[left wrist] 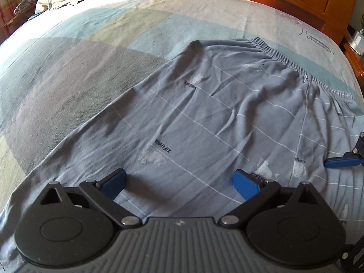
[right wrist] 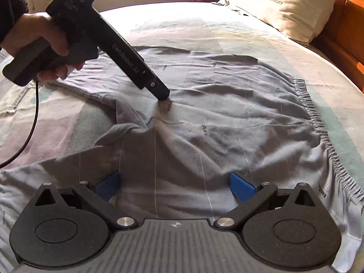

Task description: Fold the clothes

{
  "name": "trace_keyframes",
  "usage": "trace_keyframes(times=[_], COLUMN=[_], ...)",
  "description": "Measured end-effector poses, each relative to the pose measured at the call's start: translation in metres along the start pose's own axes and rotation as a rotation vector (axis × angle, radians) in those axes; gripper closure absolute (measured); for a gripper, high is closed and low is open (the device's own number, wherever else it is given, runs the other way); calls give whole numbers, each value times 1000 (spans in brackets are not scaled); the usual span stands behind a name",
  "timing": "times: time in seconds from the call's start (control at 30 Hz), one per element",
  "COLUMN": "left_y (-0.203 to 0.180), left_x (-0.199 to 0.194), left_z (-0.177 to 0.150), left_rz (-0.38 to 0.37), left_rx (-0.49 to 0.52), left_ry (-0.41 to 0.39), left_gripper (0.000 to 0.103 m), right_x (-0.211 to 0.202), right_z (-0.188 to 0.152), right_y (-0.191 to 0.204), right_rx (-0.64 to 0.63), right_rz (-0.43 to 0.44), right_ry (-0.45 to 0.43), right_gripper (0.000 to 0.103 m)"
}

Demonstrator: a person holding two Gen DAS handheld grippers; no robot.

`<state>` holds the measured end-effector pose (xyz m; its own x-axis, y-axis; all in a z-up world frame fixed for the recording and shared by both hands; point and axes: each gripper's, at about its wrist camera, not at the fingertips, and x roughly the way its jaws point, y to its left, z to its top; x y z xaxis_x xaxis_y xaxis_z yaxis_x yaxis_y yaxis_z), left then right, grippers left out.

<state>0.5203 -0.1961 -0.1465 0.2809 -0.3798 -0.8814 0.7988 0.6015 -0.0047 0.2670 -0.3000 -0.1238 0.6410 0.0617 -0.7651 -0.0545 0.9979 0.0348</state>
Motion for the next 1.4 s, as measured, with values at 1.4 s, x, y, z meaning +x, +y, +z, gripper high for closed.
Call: trace_keyframes(times=[1.4], left_y=[90], left_x=[-84], left_z=[-113], left_rz=[102], left_rx=[-430], left_ry=[-8], left_gripper=[2], right_x=[-13], right_z=[32], right_y=[18], right_rx=[-120], right_rz=[50], right_ry=[154], right_gripper=[0])
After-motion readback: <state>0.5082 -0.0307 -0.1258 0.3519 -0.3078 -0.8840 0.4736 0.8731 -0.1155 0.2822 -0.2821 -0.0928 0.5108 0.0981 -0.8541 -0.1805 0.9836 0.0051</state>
